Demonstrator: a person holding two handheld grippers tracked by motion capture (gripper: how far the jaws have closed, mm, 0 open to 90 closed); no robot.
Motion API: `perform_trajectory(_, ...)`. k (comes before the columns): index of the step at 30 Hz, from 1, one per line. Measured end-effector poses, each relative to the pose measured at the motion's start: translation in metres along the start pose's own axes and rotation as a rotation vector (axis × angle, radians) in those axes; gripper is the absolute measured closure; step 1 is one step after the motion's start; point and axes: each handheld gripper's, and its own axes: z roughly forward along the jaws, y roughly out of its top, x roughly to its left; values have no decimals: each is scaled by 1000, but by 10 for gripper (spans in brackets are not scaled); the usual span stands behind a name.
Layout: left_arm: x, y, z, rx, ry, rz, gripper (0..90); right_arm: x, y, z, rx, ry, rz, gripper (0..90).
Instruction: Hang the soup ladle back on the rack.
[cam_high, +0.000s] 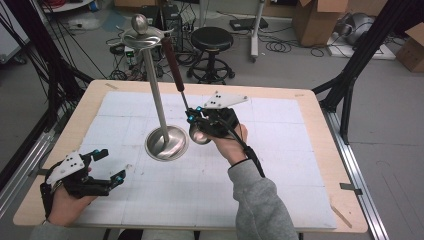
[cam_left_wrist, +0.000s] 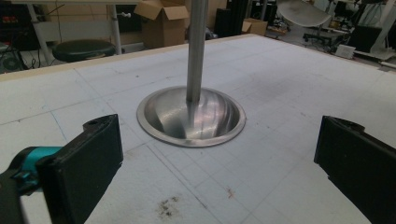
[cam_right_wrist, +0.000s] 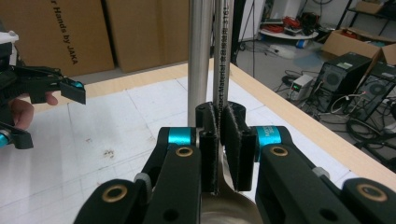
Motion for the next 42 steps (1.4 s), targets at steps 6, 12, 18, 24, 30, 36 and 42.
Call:
perform_trajectory(6,0,0,0,-3,0,-4,18,0,2,7,10,-3,-4,850)
perform_trajectory(12,0,0,0,-4,1,-7,17,0,5,14,16,-7,-3,850)
perform_trajectory(18,0,0,-1,-3,1,-4,17,1,10,22,20,-5,-8,849)
perform_trajectory(24,0,0,-2,-7,1,-8,17,4,13,30,37,-4,-15,849)
perform_trajectory(30,0,0,-2,-5,1,-7,17,3,13,34,32,-3,-19,848)
perform_trajectory(36,0,0,-2,-4,1,-6,17,6,12,33,37,-20,-25,795)
perform_trajectory(42,1,-1,-1,-2,3,-8,17,4,5,28,35,-34,3,578)
